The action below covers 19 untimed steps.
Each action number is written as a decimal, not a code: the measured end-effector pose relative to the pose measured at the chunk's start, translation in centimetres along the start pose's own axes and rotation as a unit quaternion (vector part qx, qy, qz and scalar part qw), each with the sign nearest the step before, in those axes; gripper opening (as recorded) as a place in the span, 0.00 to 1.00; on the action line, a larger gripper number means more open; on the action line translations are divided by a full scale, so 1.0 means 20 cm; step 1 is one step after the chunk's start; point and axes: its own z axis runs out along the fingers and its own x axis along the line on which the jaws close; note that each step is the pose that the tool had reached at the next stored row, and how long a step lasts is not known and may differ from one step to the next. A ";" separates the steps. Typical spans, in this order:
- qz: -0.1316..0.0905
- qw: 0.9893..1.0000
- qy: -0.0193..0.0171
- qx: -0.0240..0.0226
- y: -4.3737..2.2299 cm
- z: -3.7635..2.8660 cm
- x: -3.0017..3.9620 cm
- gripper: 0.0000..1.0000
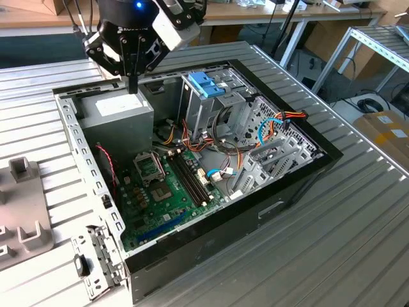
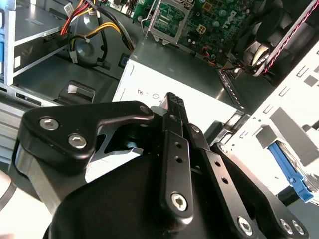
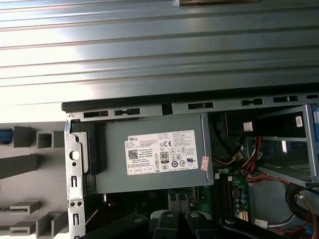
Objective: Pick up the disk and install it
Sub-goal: 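Reach for the disk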
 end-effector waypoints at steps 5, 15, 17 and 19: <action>0.000 1.000 0.000 0.000 0.000 0.000 0.005 0.10; 0.000 1.000 0.000 0.000 -0.002 -0.001 0.027 0.10; 0.000 1.000 0.000 0.000 -0.002 -0.001 0.032 0.10; 0.000 1.000 0.000 0.000 -0.003 -0.001 0.037 0.10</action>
